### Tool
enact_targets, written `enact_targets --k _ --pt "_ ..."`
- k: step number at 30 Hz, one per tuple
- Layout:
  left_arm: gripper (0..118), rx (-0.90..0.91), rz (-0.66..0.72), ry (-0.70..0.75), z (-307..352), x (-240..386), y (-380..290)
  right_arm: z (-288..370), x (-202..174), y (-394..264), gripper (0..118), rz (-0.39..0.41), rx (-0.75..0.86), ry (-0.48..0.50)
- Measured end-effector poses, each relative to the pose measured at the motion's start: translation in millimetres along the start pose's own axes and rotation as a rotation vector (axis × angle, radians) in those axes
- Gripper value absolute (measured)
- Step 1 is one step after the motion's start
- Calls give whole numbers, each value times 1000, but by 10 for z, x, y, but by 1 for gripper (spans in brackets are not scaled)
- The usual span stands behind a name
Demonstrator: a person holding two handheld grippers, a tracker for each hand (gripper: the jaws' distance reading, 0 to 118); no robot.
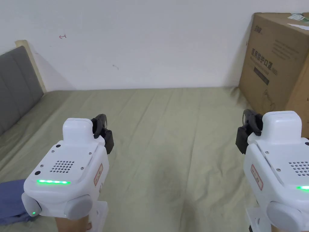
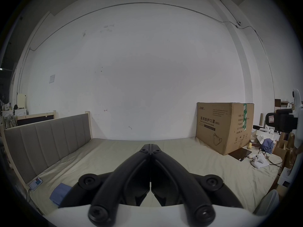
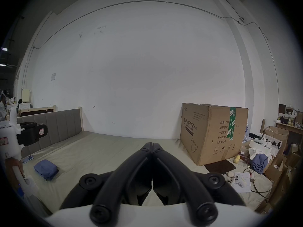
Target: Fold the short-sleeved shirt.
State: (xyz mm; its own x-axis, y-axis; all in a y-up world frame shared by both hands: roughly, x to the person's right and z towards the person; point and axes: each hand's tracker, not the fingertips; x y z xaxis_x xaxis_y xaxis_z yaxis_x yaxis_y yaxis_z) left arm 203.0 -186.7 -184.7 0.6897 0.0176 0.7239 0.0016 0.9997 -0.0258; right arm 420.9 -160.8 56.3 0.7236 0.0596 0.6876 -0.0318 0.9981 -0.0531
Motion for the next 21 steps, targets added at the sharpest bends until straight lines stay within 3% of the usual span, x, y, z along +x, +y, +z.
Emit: enact_targets --k 21 --pt "0 -3 10 -2 14 -35 13 18 -15 6 0 13 2 -3"
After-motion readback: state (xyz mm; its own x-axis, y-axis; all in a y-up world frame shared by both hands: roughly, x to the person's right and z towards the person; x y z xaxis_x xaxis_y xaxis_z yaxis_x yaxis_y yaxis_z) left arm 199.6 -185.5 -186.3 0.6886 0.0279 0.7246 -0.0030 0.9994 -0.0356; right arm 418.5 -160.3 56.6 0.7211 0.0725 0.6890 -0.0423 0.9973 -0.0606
